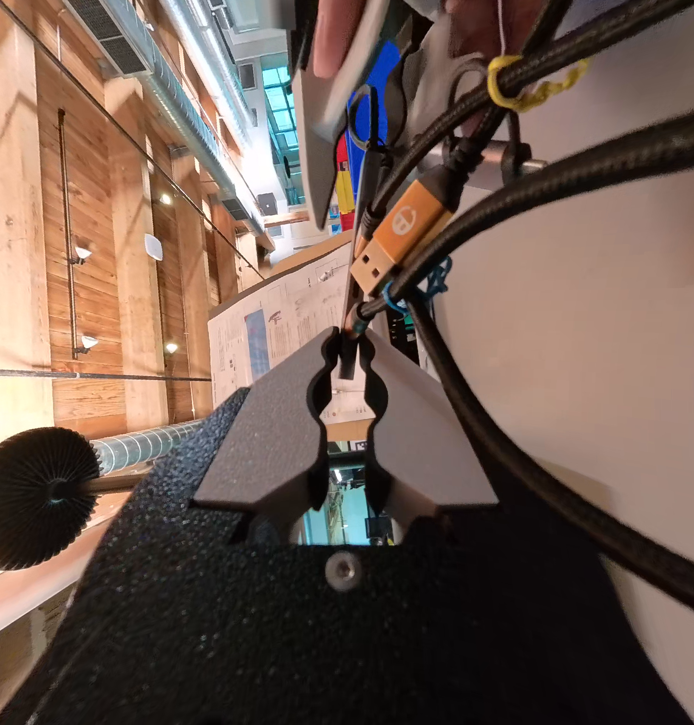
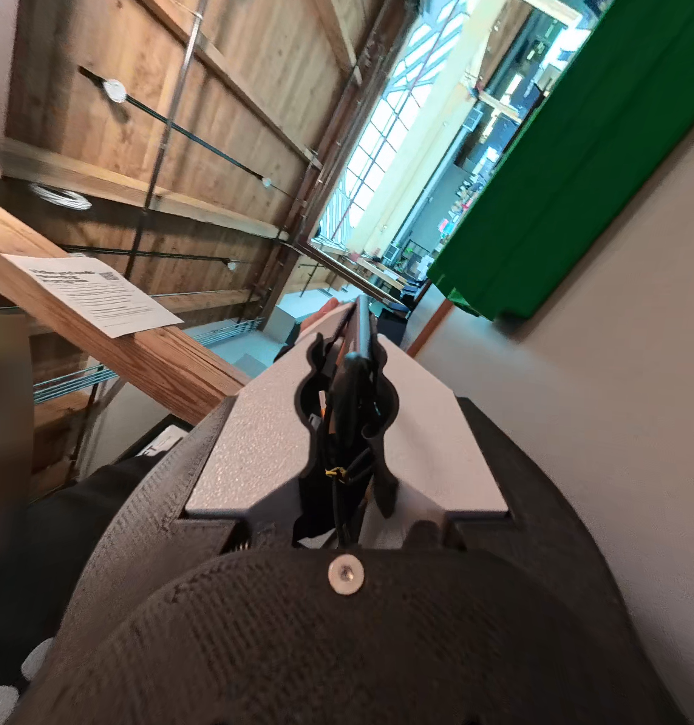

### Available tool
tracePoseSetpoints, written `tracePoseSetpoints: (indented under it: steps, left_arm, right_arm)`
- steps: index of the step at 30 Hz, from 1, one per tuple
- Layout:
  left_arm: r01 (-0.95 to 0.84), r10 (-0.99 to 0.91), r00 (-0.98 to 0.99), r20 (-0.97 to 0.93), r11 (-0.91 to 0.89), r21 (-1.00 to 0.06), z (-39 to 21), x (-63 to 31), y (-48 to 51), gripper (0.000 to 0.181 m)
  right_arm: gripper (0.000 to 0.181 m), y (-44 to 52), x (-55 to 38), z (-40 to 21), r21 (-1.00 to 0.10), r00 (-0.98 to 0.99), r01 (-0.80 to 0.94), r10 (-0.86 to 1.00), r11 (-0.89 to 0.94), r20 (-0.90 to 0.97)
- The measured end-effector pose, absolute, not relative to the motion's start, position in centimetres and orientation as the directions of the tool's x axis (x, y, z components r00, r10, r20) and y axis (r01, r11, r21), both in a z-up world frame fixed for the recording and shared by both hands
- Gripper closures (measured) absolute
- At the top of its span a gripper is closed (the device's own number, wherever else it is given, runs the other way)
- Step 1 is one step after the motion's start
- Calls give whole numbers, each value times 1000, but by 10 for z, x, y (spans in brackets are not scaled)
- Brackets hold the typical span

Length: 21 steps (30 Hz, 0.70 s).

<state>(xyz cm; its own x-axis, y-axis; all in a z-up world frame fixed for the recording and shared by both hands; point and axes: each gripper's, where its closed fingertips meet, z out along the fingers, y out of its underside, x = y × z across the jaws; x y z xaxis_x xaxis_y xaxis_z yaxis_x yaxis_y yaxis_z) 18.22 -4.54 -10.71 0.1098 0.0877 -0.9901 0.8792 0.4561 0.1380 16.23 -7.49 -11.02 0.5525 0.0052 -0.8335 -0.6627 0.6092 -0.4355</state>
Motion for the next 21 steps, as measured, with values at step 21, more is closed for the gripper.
tracePoseSetpoints:
  steps: [21]
  left_arm:
    - [846,72,154,-985,506,169,-109,199,-41,167]
  right_arm:
    - [173,-63,168,-119,-382,474,-669,-30,638,-880]
